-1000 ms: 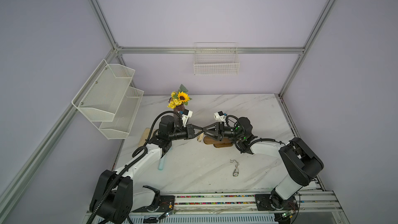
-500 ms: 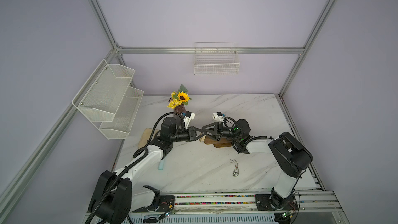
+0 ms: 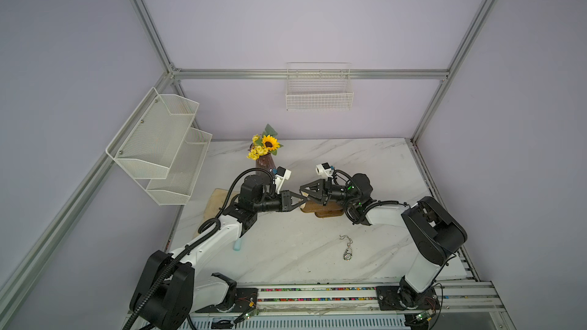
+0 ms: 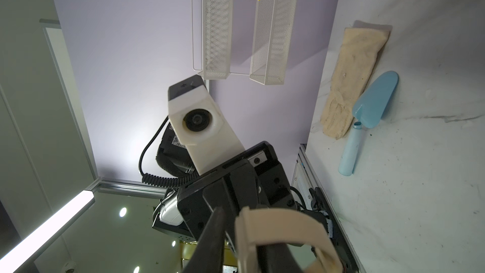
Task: Place watch on stand
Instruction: Pick up the watch at the center of the board.
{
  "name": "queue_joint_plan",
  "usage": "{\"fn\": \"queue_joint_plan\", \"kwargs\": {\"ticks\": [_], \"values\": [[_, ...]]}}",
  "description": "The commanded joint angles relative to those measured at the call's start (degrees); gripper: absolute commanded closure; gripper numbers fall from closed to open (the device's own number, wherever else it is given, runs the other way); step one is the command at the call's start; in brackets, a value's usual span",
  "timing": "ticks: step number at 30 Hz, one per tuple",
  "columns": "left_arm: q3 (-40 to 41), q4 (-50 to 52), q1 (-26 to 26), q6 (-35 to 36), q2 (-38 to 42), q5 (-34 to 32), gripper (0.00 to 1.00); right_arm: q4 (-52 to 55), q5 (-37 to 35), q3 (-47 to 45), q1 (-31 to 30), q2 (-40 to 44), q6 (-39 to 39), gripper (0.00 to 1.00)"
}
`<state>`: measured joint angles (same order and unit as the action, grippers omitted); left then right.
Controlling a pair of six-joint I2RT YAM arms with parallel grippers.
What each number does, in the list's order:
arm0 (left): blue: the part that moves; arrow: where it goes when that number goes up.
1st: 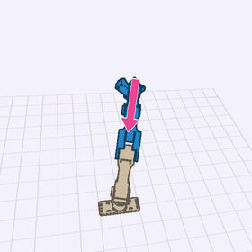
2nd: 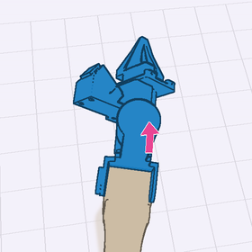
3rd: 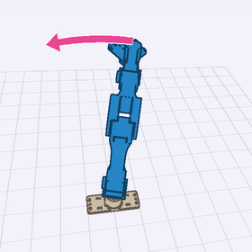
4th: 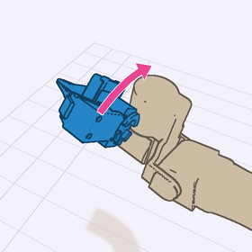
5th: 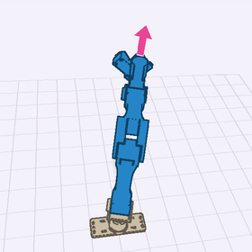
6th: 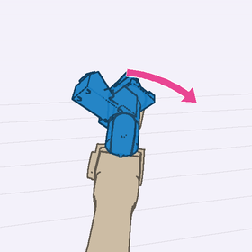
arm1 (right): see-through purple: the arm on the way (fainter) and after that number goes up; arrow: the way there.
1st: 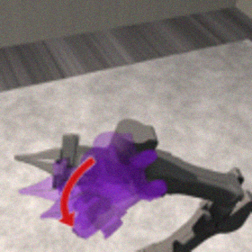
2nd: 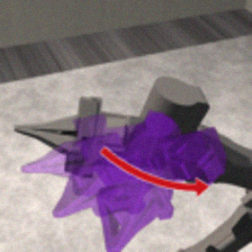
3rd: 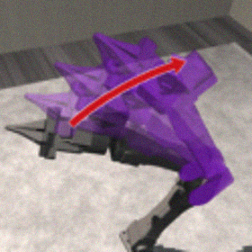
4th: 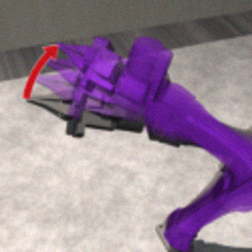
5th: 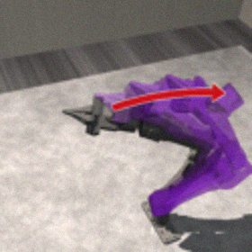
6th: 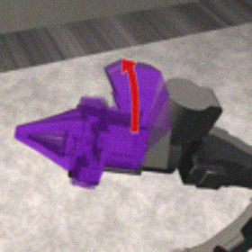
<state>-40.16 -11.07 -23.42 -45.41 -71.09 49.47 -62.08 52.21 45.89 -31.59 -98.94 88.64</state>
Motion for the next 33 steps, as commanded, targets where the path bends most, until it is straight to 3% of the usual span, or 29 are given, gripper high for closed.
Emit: {"fn": "queue_joint_plan", "kwargs": {"ticks": [1,8,9,11,14,22,25,28,33], "values": [[1.3,1.4,-0.4,1.5,1.0,-1.4,0.94,5.3,0.1,1.9,0.2,4.1,-2.0,0.80],[0.2,1.2,-0.2,0.8,0.0,-1.6,0.90,10.8,1.0,2.1,0.2,6.3,-6.2,0.81],[0.1,1.2,-0.2,0.6,-0.2,-1.2,0.84,11.6,1.2,2.2,0.2,6.7,-7.0,0.81],[0.2,1.2,0.1,-0.2,-0.7,-0.2,0.60,15.3,1.8,2.7,0.2,7.9,-10.6,0.82],[1.8,-2.3,1.7,-3.7,-1.2,2.6,0.44,24.3,2.4,4.3,0.2,10.2,-18.2,0.82],[6.4,-19.1,5.9,-17.1,1.3,8.7,0.37,30.5,2.9,5.6,0.2,11.2,-25.7,0.87],[5.6,-19.3,6.7,-18.9,3.6,8.7,0.36,32.5,3.3,5.5,0.2,11.6,-29.6,0.86],[4.0,-18.2,7.3,-20.9,4.4,8.0,0.33,42.2,2.4,7.2,0.2,13.4,-39.3,0.86],[2.8,-21.3,7.2,-25.9,2.7,8.4,0.21,43.3,4.1,6.8,0.2,14.3,-44.4,0.84]]}}
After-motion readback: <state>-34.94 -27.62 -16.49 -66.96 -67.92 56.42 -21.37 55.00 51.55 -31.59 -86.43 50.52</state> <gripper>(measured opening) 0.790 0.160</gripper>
